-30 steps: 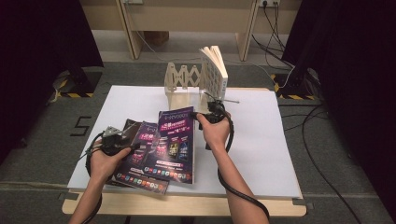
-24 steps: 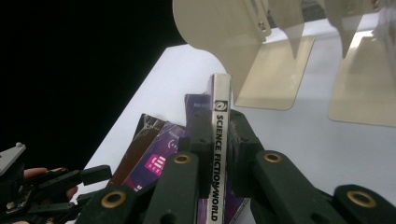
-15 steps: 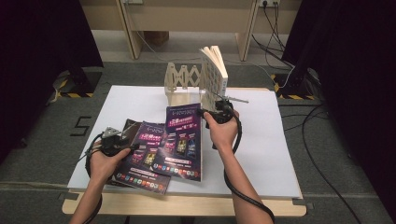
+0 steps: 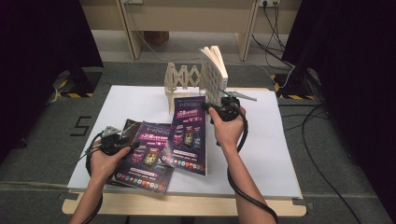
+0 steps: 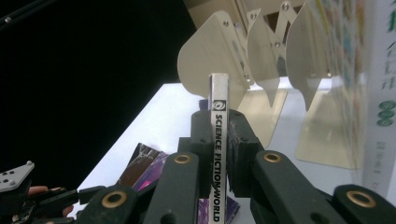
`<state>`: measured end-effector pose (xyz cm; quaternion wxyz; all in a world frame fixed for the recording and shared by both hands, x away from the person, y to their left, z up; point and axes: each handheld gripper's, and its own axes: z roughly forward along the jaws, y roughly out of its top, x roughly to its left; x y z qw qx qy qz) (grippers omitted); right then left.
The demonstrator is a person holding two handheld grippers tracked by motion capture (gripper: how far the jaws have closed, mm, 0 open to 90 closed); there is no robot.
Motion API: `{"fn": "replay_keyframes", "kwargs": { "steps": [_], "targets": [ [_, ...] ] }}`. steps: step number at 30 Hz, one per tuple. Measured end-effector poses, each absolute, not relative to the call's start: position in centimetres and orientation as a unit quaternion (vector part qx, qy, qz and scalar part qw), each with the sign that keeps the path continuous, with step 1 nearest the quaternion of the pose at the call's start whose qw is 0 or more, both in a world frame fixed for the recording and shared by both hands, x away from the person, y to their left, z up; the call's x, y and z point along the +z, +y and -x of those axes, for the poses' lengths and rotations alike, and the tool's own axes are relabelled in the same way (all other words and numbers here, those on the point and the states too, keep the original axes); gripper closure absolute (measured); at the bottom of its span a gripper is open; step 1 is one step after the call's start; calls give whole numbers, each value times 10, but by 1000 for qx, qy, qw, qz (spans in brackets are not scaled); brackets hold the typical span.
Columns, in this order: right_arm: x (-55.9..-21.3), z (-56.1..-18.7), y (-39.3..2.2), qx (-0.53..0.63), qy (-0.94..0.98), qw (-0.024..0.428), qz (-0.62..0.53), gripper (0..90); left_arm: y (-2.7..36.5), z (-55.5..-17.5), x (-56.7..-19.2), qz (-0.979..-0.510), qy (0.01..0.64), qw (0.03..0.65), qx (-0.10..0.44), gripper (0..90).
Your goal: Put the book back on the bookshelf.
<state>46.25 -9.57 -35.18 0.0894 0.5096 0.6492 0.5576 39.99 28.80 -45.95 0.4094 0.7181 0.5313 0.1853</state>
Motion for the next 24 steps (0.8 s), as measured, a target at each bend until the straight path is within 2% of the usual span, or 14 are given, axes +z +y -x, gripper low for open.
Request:
{"fn": "replay_keyframes", "kwargs": {
  "steps": [9, 24],
  "targets": [
    [-341, -459, -101, 566, 641, 123, -503, 838, 290, -396, -459, -715, 534, 411, 188, 427],
    [-331, -460, -105, 588, 626, 135, -494, 837, 294, -393, -457, -708, 539, 414, 191, 421]
  ]
}}
